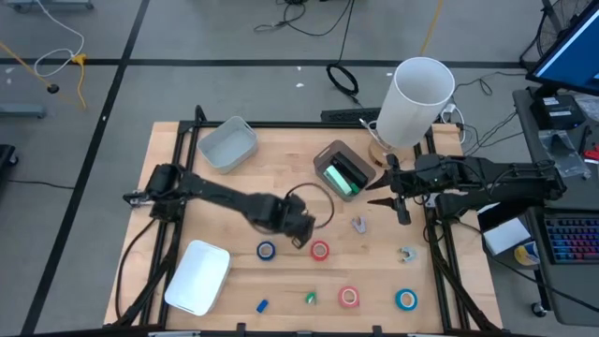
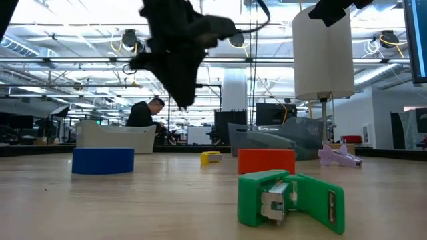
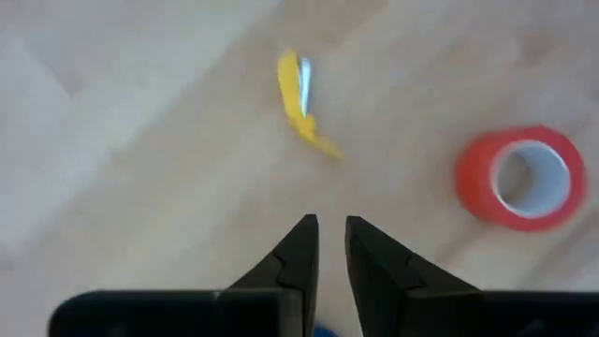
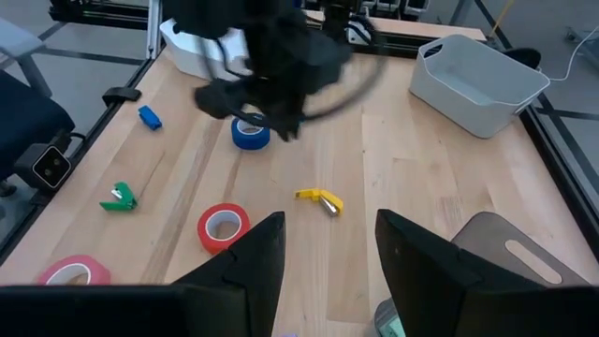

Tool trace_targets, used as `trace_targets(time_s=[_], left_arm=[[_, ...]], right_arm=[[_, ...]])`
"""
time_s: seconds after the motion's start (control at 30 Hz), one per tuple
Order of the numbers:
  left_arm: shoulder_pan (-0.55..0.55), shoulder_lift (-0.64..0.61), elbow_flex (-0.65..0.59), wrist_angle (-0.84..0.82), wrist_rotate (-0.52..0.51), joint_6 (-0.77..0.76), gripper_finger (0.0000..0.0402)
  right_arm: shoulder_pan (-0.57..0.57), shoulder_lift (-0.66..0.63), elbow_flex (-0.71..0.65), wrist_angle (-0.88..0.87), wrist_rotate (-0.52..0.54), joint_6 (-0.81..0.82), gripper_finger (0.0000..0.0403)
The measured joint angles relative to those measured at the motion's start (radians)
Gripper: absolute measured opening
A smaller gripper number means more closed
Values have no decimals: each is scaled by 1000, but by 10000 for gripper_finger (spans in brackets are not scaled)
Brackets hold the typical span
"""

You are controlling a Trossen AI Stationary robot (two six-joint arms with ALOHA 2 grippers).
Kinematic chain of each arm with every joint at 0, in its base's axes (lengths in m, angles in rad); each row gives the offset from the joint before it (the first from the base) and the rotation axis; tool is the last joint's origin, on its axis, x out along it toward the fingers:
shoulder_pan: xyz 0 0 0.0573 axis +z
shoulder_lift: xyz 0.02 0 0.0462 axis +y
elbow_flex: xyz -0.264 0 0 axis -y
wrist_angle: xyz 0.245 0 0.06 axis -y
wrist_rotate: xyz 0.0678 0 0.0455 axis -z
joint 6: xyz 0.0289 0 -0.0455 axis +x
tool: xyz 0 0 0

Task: Pick and place Stapler, Stapler remover, tape
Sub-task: Put the small yellow stapler into the black bin

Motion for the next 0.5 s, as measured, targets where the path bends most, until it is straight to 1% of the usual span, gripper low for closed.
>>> trace_targets(time_s=[0.1,0.2,0.33,0.5], left_arm=[[52,0,0,21,36,144,71],[90,0,0,23,54,235,93],[126,0,0,20,84,337,139],[137,-1,-43,32,133,536,198]], right_arm=[[0,0,0,0,1,0,161],[0,0,0,0,2,0,159],[0,0,0,0,2,0,158],[0,0,0,0,24,0,160]])
